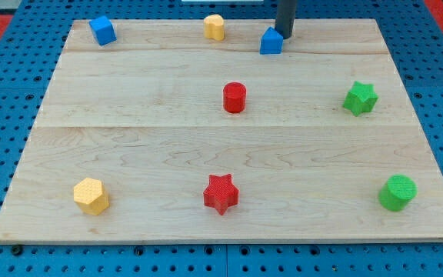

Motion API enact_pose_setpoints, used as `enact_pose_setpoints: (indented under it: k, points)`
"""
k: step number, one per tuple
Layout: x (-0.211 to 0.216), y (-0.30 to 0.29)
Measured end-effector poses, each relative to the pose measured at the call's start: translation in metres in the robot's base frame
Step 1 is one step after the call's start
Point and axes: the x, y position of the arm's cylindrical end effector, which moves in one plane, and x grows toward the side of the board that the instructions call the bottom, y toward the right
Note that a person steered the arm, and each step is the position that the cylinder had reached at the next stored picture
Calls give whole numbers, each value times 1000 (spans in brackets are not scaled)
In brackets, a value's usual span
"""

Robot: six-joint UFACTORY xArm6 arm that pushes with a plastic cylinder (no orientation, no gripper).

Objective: Slide the blue triangle towards the red circle

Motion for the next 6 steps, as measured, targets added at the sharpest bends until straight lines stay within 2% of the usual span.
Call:
enact_pose_setpoints:
  k: [5,6]
  points:
    - [0,5]
    - [-12,44]
